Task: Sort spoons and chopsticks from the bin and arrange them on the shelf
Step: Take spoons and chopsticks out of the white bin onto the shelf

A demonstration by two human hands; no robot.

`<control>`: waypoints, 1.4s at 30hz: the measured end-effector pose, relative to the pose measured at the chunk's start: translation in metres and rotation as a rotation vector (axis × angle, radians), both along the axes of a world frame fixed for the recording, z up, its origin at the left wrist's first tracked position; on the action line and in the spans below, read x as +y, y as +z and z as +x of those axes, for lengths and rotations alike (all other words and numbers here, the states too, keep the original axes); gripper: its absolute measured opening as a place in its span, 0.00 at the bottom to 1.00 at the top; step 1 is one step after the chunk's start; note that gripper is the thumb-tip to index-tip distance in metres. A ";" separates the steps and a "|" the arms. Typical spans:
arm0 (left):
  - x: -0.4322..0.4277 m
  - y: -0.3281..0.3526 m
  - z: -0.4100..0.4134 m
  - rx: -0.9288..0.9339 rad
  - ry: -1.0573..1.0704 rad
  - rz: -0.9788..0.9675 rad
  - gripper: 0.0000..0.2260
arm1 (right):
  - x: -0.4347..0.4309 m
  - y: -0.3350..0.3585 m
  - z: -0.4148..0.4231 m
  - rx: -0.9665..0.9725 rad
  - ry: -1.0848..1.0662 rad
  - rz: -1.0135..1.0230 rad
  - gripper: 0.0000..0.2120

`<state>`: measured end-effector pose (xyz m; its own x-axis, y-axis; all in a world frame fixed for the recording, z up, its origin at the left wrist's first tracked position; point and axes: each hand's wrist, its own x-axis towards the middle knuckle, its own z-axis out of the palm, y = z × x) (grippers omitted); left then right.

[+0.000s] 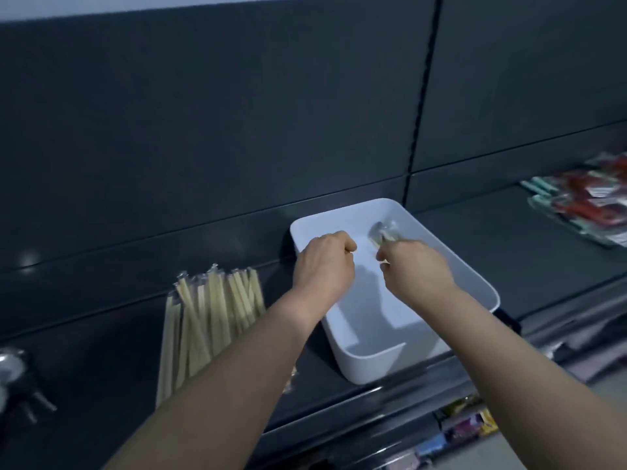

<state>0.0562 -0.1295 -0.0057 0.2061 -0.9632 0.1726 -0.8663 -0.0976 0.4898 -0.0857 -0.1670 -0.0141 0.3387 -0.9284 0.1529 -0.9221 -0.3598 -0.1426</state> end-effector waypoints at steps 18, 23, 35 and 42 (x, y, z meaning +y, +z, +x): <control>-0.076 -0.062 -0.086 -0.079 -0.186 0.566 0.13 | -0.074 -0.017 -0.080 -0.198 0.138 0.043 0.20; -0.060 -0.061 -0.048 0.132 -0.054 0.549 0.05 | -0.073 -0.011 -0.059 -0.073 0.141 0.120 0.20; -0.058 -0.069 -0.038 0.163 0.303 0.458 0.17 | -0.067 -0.035 -0.034 0.107 0.049 0.393 0.13; -0.058 -0.065 -0.034 0.206 0.314 0.376 0.08 | -0.067 -0.037 -0.037 0.084 0.030 0.472 0.11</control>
